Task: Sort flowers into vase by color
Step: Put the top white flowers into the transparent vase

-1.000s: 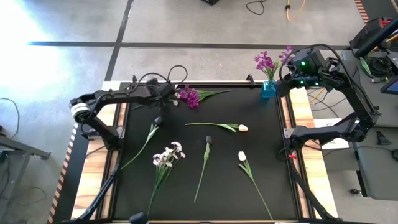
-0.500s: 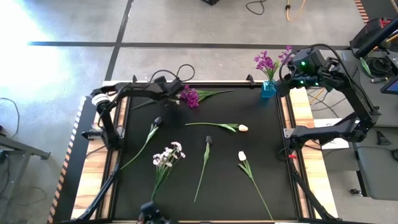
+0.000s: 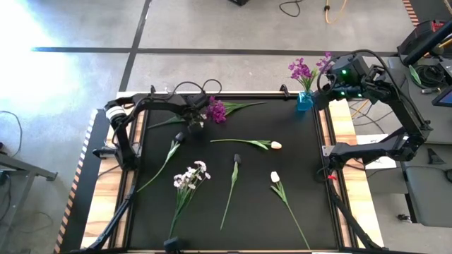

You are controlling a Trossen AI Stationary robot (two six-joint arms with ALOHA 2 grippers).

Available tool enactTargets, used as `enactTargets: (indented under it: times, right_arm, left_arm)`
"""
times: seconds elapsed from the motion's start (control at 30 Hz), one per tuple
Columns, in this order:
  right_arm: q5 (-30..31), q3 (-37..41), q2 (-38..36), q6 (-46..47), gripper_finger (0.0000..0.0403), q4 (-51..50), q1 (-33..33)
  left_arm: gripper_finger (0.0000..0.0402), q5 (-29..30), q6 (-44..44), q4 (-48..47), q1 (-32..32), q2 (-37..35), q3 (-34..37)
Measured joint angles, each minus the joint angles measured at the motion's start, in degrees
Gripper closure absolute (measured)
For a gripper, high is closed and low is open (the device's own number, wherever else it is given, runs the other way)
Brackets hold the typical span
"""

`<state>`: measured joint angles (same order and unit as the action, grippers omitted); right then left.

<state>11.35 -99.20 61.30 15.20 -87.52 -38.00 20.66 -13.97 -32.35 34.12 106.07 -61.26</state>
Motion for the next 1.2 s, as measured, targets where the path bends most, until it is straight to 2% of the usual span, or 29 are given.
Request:
enactTargets:
  times: [0.17, 0.4, 0.47, 0.53, 0.6, 0.8, 1.03, 1.2]
  right_arm:
    - [0.0, 0.0, 0.0, -0.2, 0.039, 0.0, 0.0]
    - [0.0, 0.0, 0.0, -0.2, 0.039, 0.0, 0.0]
    - [0.0, 0.0, 0.0, -0.2, 0.039, 0.0, 0.0]
    - [0.0, 0.0, 0.0, -0.2, 0.039, 0.0, 0.0]
    - [-0.2, 0.0, 0.0, -0.2, 0.039, 0.0, 0.0]
    - [-0.9, 0.0, 0.0, -0.2, 0.039, 0.1, 0.0]
    - [-1.4, 0.0, 0.0, -1.0, 0.039, 2.7, 0.0]
    - [-1.5, 0.0, 0.0, -1.3, 0.039, 3.0, 0.0]
  left_arm:
    - [0.0401, -5.0, 1.6, -3.8, -3.2, -3.5, 0.4]
    - [0.0401, -11.0, 3.8, -5.3, -7.2, -13.5, 1.3]
    - [0.0401, -14.4, 3.3, -5.5, -7.2, -16.7, 1.9]
    - [0.0401, -20.3, 1.1, -6.1, -6.1, -19.7, 2.9]
    - [0.0401, -23.2, -0.5, -7.0, -5.0, -22.2, 4.0]
    - [0.0389, -22.8, -4.7, -13.8, -1.0, -23.9, 4.7]
    - [0.0303, -21.1, -7.6, -20.1, 1.8, -18.5, 4.8]
    - [0.0255, -19.3, -10.0, -17.4, 3.9, -15.9, 4.8]
